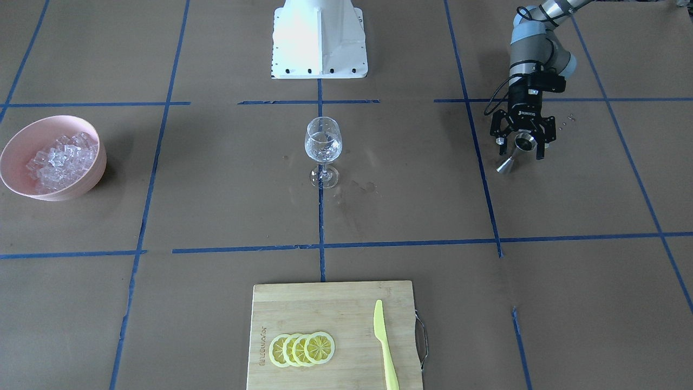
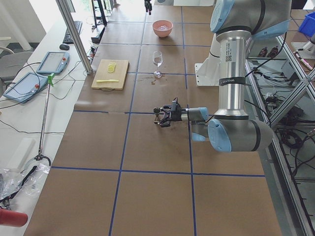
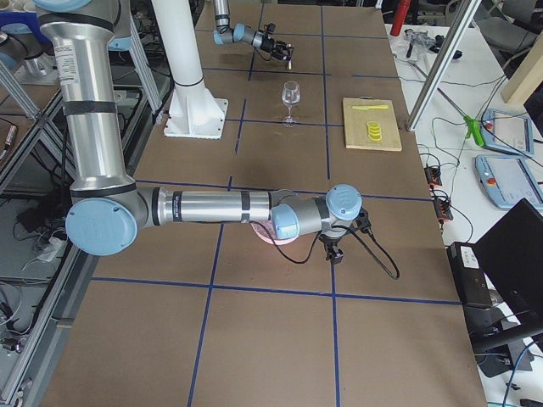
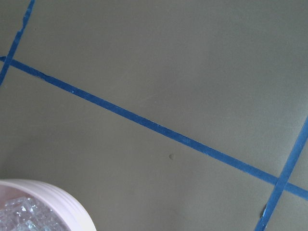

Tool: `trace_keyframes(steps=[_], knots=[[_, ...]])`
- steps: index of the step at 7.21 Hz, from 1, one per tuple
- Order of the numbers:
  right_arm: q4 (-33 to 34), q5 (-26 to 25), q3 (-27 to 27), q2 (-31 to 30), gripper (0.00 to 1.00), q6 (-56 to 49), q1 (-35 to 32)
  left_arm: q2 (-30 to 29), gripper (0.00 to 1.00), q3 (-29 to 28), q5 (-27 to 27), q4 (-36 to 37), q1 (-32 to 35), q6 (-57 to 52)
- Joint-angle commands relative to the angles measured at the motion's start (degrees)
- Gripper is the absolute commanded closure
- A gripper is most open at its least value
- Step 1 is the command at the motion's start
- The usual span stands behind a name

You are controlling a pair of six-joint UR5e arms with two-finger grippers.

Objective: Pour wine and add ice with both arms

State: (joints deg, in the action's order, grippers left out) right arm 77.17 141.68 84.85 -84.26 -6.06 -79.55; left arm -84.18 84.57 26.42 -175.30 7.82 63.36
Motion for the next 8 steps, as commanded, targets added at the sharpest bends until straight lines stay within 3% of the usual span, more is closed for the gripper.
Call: trace_keyframes(steps=[1, 4, 5, 8], knots=[[0.0, 0.0, -0.1, 0.1, 0.0, 0.0, 0.0, -0.4, 0.03, -1.6, -1.0, 0.1, -0.1, -0.1], [0.0, 0.0, -0.3, 0.1, 0.0, 0.0, 0.0, -0.7, 0.31, -1.8, -1.0, 0.1, -0.4, -0.3], [0.0, 0.0, -0.3, 0.1, 0.0, 0.0, 0.0, -1.0, 0.44, -1.5, -0.8, 0.0, -0.6, -0.3], [0.0, 0.0, -0.6, 0.1, 0.0, 0.0, 0.0, -1.2, 1.0, -1.1, -0.7, -0.7, -1.8, -0.2]])
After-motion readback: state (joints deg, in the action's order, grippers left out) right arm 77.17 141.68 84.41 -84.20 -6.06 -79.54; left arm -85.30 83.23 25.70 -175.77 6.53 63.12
